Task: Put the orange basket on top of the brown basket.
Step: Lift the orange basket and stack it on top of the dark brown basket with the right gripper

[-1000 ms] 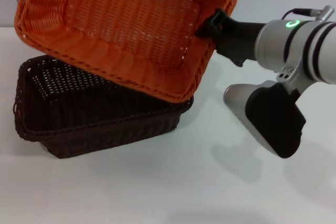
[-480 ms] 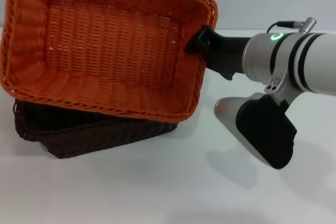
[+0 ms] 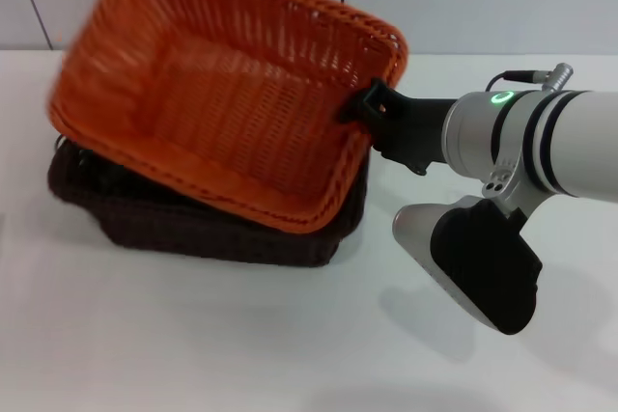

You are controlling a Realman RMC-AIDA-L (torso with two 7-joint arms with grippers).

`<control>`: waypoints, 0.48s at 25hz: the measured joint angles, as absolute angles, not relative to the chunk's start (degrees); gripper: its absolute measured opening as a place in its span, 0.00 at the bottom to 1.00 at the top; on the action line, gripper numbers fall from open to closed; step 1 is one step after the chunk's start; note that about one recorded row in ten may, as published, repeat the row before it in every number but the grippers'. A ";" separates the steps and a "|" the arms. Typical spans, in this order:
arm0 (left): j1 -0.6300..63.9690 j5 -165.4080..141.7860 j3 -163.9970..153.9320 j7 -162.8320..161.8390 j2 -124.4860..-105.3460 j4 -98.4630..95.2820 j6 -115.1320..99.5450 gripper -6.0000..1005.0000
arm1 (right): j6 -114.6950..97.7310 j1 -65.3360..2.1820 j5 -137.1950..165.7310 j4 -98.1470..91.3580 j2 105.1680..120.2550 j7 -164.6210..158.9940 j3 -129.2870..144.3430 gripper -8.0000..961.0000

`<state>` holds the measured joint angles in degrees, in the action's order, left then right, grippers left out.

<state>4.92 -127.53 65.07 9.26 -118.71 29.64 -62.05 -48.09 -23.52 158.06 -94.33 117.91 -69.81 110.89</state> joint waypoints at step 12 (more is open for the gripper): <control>5.07 -127.53 63.97 9.24 -118.49 29.72 -61.53 0.81 | -51.57 -14.45 155.79 -108.42 117.73 -70.48 115.56 0.58</control>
<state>5.07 -127.53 63.97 9.24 -118.49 29.72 -61.53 -51.57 -14.45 155.79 -108.42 117.73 -70.48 115.56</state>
